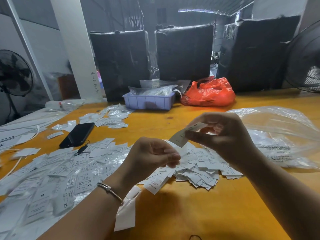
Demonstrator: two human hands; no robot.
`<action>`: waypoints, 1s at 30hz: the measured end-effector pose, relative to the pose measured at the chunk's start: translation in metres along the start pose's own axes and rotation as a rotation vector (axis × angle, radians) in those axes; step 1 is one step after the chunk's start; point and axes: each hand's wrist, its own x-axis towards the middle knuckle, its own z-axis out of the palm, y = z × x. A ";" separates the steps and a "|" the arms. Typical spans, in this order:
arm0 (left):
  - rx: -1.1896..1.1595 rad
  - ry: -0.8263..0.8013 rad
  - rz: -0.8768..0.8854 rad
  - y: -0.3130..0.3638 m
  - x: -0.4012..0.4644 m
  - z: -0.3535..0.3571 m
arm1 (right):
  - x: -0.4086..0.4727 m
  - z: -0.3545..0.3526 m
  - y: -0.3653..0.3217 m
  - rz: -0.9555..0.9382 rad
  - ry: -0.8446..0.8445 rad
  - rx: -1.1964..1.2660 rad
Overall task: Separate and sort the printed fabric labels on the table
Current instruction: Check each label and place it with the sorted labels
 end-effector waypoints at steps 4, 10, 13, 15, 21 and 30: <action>-0.030 -0.018 -0.006 0.001 0.000 -0.001 | -0.001 0.003 0.001 0.002 -0.011 -0.009; -0.046 -0.023 -0.002 0.003 0.000 -0.001 | -0.001 0.006 0.000 0.023 -0.020 0.020; -0.073 -0.020 -0.003 0.004 0.000 -0.002 | -0.001 0.006 -0.001 0.034 0.025 0.002; -0.079 -0.016 -0.004 0.004 0.001 -0.001 | -0.001 0.006 -0.002 0.036 0.053 -0.013; -0.126 -0.001 -0.027 0.006 -0.001 0.000 | -0.002 0.003 0.006 0.086 0.156 -0.129; -0.136 -0.023 -0.058 0.011 -0.002 0.001 | -0.004 0.006 0.012 0.225 -0.036 -0.138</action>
